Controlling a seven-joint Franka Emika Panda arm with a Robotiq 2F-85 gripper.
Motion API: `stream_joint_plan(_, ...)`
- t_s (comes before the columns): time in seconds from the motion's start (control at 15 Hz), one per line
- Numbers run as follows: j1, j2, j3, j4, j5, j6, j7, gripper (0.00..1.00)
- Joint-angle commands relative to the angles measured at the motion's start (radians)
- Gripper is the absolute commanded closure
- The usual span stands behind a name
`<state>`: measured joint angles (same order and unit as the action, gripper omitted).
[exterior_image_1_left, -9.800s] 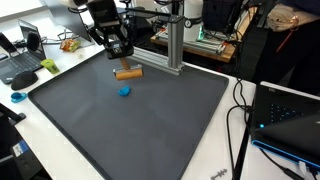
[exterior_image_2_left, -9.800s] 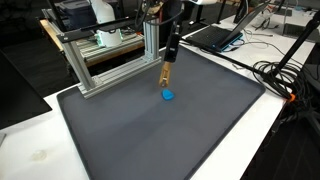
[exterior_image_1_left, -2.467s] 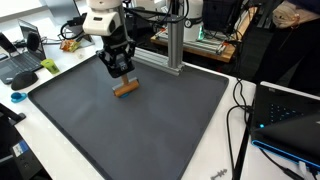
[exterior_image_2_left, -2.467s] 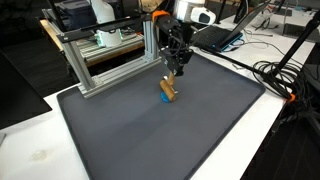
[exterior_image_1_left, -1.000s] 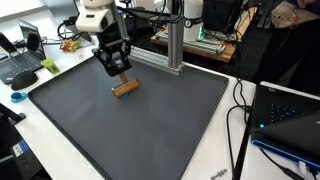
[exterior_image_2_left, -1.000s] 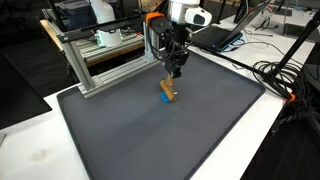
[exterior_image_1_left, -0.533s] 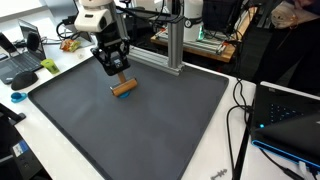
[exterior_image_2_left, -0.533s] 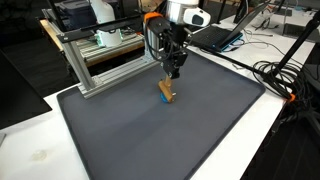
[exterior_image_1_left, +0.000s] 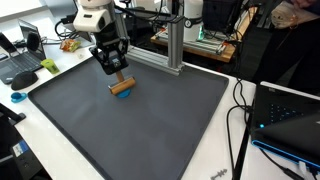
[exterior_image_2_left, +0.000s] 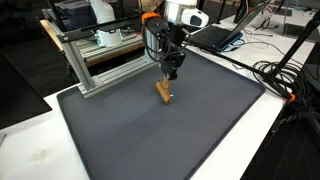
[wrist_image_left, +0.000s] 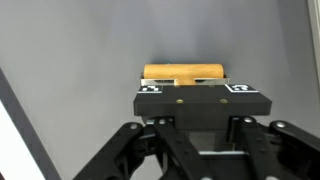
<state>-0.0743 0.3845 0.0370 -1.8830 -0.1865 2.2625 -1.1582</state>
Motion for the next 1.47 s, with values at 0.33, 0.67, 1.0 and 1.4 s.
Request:
stream_joint_plan(0.33, 0.005, 0.036, -0.033, -0.031, -0.078, 0.034, 0.032, 0.77)
stream_joint_plan(0.67, 0.001, 0.013, -0.047, -0.009, -0.087, -0.019, 0.097, 0.77)
stream_joint_plan(1.0, -0.014, -0.061, -0.038, 0.049, 0.031, -0.105, 0.263, 0.77)
stream_joint_plan(1.4, 0.018, -0.098, -0.046, 0.102, 0.046, -0.165, 0.600, 0.77)
